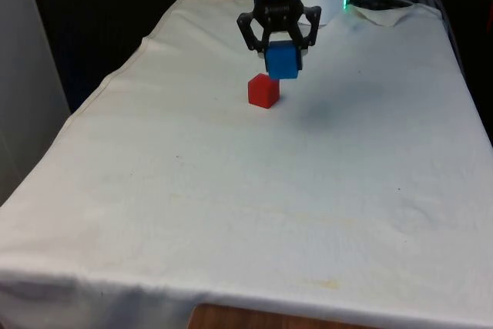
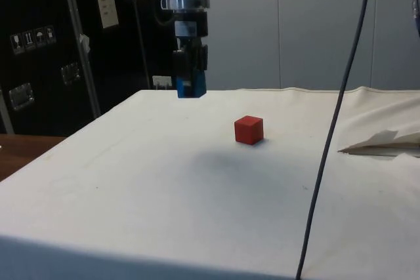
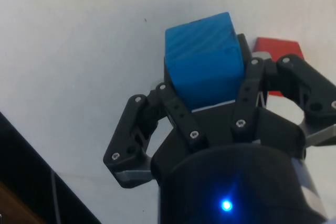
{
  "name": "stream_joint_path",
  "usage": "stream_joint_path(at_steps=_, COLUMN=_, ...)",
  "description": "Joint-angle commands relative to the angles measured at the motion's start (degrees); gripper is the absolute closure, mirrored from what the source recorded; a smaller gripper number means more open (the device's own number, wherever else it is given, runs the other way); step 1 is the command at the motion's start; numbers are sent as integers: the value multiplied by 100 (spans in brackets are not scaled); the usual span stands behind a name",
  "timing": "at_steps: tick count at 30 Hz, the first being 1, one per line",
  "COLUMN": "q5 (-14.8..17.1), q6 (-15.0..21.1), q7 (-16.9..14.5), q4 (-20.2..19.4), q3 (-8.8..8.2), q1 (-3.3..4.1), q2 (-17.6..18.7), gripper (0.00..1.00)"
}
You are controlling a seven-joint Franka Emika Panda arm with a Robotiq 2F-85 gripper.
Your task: Stack the two cubes.
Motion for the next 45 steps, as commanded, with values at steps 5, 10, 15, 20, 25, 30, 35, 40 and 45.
stream_joint_path(at_steps=5, q5=-63, q6=183, q7=-17, q4=-344, q3=-11, q1=11, q2=-252, gripper=100)
stream_joint_path(at_steps=10, q5=-109, q6=264, q7=-34, q4=-579, q3=-17, q1=6, q2=-430, gripper=100)
stream_joint_path(at_steps=15, q5=-149, q6=338, q7=-57, q4=-825, q3=-29, q1=6, q2=-613, gripper=100)
stream_joint_path(at_steps=20, q5=-212, q6=435, q7=-63, q4=-1106, q3=-29, q1=-6, q2=-831, gripper=100)
stream_joint_path(at_steps=25, q5=-241, q6=510, q7=-74, q4=-1306, q3=-40, q1=-6, q2=-980, gripper=100)
stream_joint_path(at_steps=30, q5=-166, q6=550, q7=-155, q4=-1478, q3=-34, q1=-6, q2=-1094, gripper=100)
stream_joint_path(at_steps=35, q5=-218, q6=814, q7=-189, q4=-1805, q3=-52, q1=-11, q2=-1283, gripper=100)
stream_joint_path(at_steps=40, q5=-166, q6=848, q7=-292, q4=-1885, q3=-80, q1=-11, q2=-1289, gripper=100)
stream_joint_path(at_steps=45, q5=-223, q6=985, q7=-418, q4=-1977, q3=-178, q1=-40, q2=-1226, gripper=100)
